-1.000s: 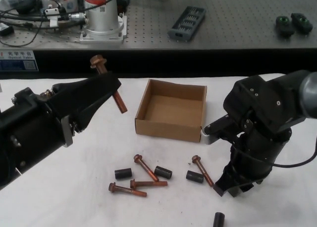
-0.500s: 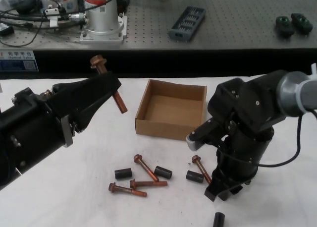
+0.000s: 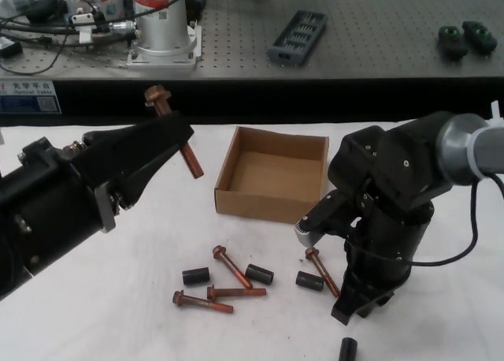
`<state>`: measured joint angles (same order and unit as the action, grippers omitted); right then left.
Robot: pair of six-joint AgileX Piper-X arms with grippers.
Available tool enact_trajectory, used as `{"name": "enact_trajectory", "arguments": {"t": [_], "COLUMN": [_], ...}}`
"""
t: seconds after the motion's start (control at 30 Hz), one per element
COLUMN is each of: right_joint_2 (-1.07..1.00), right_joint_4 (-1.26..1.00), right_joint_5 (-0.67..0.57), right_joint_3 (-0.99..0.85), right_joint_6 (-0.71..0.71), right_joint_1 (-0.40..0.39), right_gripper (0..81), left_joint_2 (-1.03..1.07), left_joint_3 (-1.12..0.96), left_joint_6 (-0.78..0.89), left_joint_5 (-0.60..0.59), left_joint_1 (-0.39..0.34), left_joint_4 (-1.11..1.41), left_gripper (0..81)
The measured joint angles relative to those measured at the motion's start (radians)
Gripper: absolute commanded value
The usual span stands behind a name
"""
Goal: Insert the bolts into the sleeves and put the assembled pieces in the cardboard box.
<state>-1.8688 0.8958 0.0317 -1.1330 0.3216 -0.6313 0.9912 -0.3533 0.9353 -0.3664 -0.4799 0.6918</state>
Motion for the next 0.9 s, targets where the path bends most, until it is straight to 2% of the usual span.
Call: {"name": "enact_trajectory", "arguments": {"t": [0.1, 0.27, 0.47, 0.5, 0.6, 0.9], "right_joint_2": [0.004, 0.082, 0.336, 0.345, 0.543, 0.709], "right_joint_4": [0.0, -0.071, -0.246, -0.291, -0.48, -0.834], "right_joint_5": [-0.032, -0.178, -0.331, -0.36, -0.459, -0.549], "right_joint_3": [0.0, 0.042, 0.134, 0.163, 0.333, 0.65], "right_joint_6": [-0.031, -0.082, -0.152, -0.175, -0.292, -0.434], "right_joint_1": [0.0, 0.01, 0.012, 0.012, 0.012, 0.012], "right_gripper": [2.4, 2.4, 2.4, 2.4, 2.4, 2.4], "left_joint_2": [0.0, 0.074, 0.225, 0.251, 0.322, 0.465], "left_joint_3": [0.0, 0.0, 0.0, -0.003, -0.03, -0.177], "left_joint_6": [0.0, 0.0, 0.0, 0.0, 0.029, 0.128], "left_joint_5": [0.023, 0.034, 0.02, 0.0, -0.078, -0.288], "left_joint_1": [0.0, 0.0, 0.0, 0.0, 0.0, 0.0], "left_joint_4": [0.001, 0.058, 0.197, 0.217, 0.266, 0.313], "left_gripper": [2.9, 2.9, 2.9, 2.9, 2.9, 2.9]}}
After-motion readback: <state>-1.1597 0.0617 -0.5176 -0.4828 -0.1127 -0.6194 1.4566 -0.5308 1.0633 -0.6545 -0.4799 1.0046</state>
